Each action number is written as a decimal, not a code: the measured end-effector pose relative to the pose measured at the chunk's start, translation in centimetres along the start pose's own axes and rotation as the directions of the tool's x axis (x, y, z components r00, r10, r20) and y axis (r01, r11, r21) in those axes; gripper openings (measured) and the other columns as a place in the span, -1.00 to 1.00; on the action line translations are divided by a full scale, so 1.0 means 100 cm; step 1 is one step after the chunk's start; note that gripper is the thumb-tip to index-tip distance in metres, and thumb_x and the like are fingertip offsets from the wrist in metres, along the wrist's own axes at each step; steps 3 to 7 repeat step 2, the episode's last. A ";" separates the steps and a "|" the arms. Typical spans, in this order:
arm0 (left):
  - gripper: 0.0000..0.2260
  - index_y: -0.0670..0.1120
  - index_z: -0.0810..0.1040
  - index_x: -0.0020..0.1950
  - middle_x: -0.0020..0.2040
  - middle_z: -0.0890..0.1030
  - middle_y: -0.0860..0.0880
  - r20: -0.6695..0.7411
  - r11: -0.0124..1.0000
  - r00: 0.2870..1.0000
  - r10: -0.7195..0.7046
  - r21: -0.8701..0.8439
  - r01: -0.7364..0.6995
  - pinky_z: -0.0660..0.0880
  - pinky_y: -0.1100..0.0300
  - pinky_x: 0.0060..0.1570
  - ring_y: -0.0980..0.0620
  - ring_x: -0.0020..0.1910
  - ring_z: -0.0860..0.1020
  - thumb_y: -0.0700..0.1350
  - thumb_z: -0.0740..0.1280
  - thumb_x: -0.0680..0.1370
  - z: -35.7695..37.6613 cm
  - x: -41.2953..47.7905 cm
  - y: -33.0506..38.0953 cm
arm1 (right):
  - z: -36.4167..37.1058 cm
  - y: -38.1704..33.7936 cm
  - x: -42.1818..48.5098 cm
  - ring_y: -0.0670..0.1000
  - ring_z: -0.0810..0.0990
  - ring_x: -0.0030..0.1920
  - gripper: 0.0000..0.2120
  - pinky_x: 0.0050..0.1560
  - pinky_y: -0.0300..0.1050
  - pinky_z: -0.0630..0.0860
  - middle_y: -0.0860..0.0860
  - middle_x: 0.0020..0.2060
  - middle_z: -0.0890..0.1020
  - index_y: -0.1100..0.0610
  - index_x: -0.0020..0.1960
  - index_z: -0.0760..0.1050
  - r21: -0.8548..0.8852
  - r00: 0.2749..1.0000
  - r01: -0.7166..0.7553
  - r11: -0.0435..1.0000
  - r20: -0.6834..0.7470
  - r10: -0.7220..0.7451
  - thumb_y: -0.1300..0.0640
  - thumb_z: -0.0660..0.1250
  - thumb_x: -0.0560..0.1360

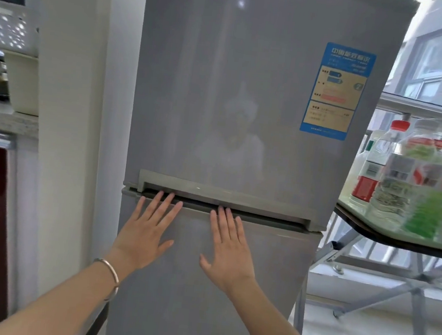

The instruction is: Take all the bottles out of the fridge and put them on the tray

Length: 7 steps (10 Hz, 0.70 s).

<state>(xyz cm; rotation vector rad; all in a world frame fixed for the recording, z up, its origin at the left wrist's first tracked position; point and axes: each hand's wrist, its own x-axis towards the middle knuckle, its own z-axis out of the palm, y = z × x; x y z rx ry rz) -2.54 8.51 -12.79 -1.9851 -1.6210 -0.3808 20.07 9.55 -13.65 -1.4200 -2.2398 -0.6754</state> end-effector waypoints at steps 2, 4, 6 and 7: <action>-0.55 0.12 0.25 0.50 0.49 0.35 0.04 -0.027 0.930 0.999 -0.046 -0.365 0.032 0.23 0.21 0.38 0.04 0.47 0.32 0.00 0.19 0.60 -0.053 -0.004 -0.013 | -0.029 0.013 -0.003 0.10 0.05 0.59 -0.22 0.57 -0.02 -0.12 0.07 0.59 0.04 0.12 0.60 0.01 0.278 0.996 0.055 0.959 0.046 -0.071 -0.02 0.27 0.49; -0.55 0.12 0.25 0.50 0.49 0.35 0.04 -0.027 0.930 0.999 -0.046 -0.365 0.032 0.23 0.21 0.38 0.04 0.47 0.32 0.00 0.19 0.60 -0.053 -0.004 -0.013 | -0.029 0.013 -0.003 0.10 0.05 0.59 -0.22 0.57 -0.02 -0.12 0.07 0.59 0.04 0.12 0.60 0.01 0.278 0.996 0.055 0.959 0.046 -0.071 -0.02 0.27 0.49; -0.55 0.12 0.25 0.50 0.49 0.35 0.04 -0.027 0.930 0.999 -0.046 -0.365 0.032 0.23 0.21 0.38 0.04 0.47 0.32 0.00 0.19 0.60 -0.053 -0.004 -0.013 | -0.029 0.013 -0.003 0.10 0.05 0.59 -0.22 0.57 -0.02 -0.12 0.07 0.59 0.04 0.12 0.60 0.01 0.278 0.996 0.055 0.959 0.046 -0.071 -0.02 0.27 0.49; -0.55 0.12 0.25 0.50 0.49 0.35 0.04 -0.027 0.930 0.999 -0.046 -0.365 0.032 0.23 0.21 0.38 0.04 0.47 0.32 0.00 0.19 0.60 -0.053 -0.004 -0.013 | -0.029 0.013 -0.003 0.10 0.05 0.59 -0.22 0.57 -0.02 -0.12 0.07 0.59 0.04 0.12 0.60 0.01 0.278 0.996 0.055 0.959 0.046 -0.071 -0.02 0.27 0.49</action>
